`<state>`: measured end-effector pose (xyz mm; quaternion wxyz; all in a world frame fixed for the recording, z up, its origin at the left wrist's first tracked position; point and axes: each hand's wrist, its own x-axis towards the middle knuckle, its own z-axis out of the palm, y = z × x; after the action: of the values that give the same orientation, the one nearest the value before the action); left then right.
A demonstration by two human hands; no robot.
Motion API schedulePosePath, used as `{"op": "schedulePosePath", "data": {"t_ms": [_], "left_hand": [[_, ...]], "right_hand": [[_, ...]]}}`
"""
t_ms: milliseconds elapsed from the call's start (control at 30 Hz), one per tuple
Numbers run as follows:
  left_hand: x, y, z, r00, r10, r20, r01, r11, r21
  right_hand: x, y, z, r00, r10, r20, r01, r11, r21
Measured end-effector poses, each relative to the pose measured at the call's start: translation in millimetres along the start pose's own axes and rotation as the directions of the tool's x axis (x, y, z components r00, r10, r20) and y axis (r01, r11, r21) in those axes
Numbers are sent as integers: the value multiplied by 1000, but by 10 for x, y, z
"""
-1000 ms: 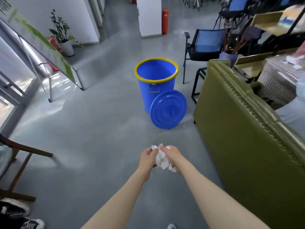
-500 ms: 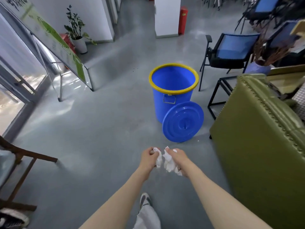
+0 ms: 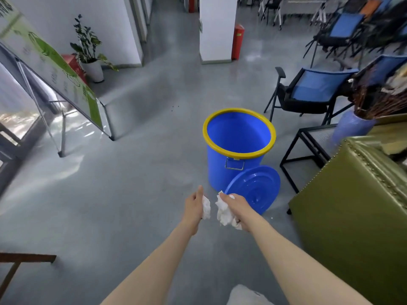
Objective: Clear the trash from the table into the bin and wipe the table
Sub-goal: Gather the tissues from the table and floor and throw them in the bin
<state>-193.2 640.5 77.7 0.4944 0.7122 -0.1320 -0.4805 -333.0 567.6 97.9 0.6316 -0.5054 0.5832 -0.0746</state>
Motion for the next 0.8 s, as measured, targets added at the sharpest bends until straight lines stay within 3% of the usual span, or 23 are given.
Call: {"op": "schedulePosePath", "data": {"t_ms": [233,467,633,800], "left_hand": [[856,446,-59,998,-16,-60,15,1000,-19],[1739,1034,-245,980,-61,-191,67,997,24],[2326,1566,-219,960,-11,-281,34,996,79],[2743,1887,-34,964,-27,-263,46,997,67]], "right_hand": [[902,-537,59,1000,7,-29,-7,1000,1],[1940,-1187,182,994,64,88,-65,998,8],[2532,-1728,112,983,82,164,-88,996,30],[2962,-2020,-46,987,81,139,-89,995,52]]}}
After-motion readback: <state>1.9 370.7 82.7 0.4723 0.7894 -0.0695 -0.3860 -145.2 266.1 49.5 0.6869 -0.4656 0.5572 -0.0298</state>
